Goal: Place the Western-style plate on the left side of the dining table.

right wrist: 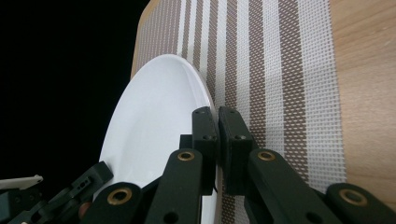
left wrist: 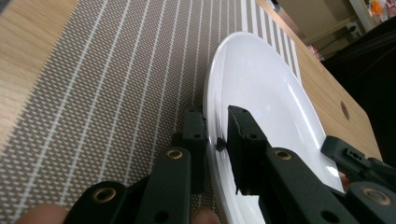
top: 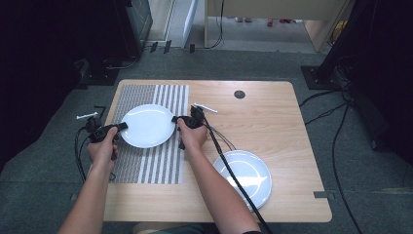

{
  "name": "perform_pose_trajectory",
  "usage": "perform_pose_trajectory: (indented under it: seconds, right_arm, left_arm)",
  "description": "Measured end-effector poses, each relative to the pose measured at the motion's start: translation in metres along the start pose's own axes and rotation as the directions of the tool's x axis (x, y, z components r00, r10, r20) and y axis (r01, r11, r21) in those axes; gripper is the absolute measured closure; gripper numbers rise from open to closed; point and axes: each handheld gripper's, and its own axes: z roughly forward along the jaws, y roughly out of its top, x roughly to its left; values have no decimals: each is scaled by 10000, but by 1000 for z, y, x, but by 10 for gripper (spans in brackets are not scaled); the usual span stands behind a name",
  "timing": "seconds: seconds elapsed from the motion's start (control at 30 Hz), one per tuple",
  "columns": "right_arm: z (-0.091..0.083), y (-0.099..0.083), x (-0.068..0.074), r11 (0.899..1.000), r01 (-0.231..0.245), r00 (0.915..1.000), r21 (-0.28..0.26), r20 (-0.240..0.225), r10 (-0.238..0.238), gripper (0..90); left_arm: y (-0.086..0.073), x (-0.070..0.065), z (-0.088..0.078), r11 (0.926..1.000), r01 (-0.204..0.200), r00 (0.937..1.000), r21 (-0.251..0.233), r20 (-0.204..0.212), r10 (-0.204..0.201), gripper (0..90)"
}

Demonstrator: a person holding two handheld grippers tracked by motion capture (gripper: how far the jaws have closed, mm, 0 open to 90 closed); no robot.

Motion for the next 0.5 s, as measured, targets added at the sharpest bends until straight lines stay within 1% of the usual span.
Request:
perform_pose_trajectory:
  seconds: [0.03, 0.1, 0.13, 0.23, 0.3, 0.37, 0.4, 0.47, 0.5]
  right_arm:
    - [2, 0, 0, 10000, -29, 10000, -32, 10, 29, 875]
    - [4, -1, 0, 10000, -50, 10000, -50, 50, 50, 880]
    - [6, -2, 0, 9999, -66, 9999, -100, 95, 67, 881]
    - [7, -3, -1, 9995, 143, 9997, -288, 209, -137, 879]
    - [9, -2, -2, 9994, 100, 9998, -335, 176, -94, 882]
    - [10, -2, -2, 9990, 127, 9999, -436, 63, -125, 882]
    - [11, -2, -2, 9989, 130, 9999, -447, 36, -128, 883]
    - [14, -3, -3, 9978, 217, 9997, -619, -45, -220, 881]
    - [15, -4, -3, 9976, 198, 9998, -662, -41, -201, 879]
  left_arm:
    - [0, 0, 1, 10000, -52, 9999, 10, -104, 52, 782]
    - [-3, 0, 6, 9994, -345, 9979, 36, -543, 347, 753]
    - [-4, 1, 7, 9992, -391, 9975, 42, -580, 393, 742]
    - [-5, 3, 11, 9993, -381, 9980, 63, -496, 384, 741]
    - [-5, 4, 12, 9994, -344, 9982, 30, -493, 345, 739]
    - [-4, 4, 14, 9994, -306, 9981, -171, -534, 296, 728]
    - [-4, 4, 15, 9990, -303, 9980, -331, -558, 284, 707]
    - [-4, 3, 17, 9980, -332, 9977, -543, -613, 298, 691]
    - [-4, 3, 17, 9979, -307, 9978, -567, -602, 273, 680]
